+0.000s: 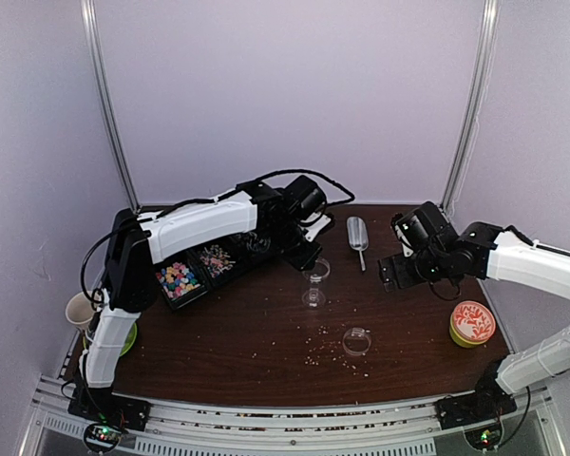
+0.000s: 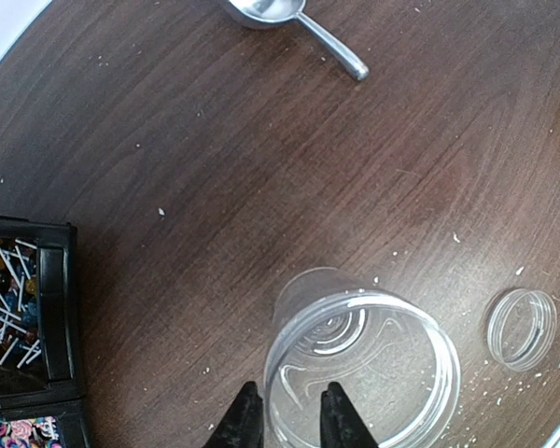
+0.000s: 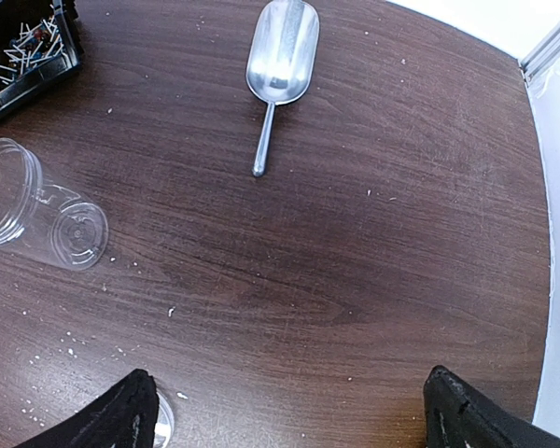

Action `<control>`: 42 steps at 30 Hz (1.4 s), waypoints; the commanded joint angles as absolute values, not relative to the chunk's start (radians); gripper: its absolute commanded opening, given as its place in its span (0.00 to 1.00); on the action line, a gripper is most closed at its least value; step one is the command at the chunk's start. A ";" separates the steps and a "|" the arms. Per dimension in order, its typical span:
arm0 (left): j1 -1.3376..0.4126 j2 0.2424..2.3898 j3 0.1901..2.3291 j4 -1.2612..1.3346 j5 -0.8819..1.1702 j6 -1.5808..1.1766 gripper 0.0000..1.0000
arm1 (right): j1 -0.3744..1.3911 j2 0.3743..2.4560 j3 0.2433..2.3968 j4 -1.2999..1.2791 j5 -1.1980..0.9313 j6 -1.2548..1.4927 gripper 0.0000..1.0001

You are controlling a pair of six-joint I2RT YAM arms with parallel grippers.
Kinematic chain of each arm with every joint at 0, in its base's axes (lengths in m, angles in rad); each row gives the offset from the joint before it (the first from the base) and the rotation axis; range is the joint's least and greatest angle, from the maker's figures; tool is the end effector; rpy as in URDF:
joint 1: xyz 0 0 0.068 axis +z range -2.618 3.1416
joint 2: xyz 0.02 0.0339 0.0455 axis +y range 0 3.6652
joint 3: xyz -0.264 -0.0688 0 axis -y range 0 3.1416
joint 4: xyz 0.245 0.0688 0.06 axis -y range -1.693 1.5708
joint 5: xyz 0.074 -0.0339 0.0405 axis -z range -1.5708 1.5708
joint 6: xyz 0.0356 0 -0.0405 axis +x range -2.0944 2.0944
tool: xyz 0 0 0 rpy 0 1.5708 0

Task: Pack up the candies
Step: Place the packing bottle at the center of the board, then pick up the spatula from the center of the board.

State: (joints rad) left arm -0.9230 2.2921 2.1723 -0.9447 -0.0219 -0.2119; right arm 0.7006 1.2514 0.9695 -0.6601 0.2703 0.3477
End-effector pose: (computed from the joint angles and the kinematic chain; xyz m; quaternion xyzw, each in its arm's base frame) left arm 0.3011 -0.3966 0.2462 0.3344 0.9085 -0.1257 0.2169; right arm 0.1994 0.1557 0.2660 -0.1244 0.9350 0.0424 0.3294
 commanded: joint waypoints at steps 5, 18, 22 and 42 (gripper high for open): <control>-0.927 2.300 2.244 -0.934 0.006 -0.230 0.37 | 0.696 1.245 0.970 -0.646 0.281 0.355 0.99; -0.925 2.146 2.230 -0.932 -0.048 -0.219 0.75 | 0.681 1.303 1.019 -0.621 0.257 0.345 0.99; -0.917 2.046 2.157 -0.922 -0.128 -0.202 0.88 | 0.661 1.338 1.038 -0.597 0.218 0.346 1.00; -0.866 1.600 1.532 -0.827 -0.362 -0.295 0.98 | 0.511 1.739 1.300 -0.541 0.055 0.328 0.90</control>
State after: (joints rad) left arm -0.8963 1.6745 1.6112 -0.8814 -0.3214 -0.2535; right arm 0.5365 1.6596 1.2209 -0.5419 0.0830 0.3382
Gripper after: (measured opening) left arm 0.978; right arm 0.914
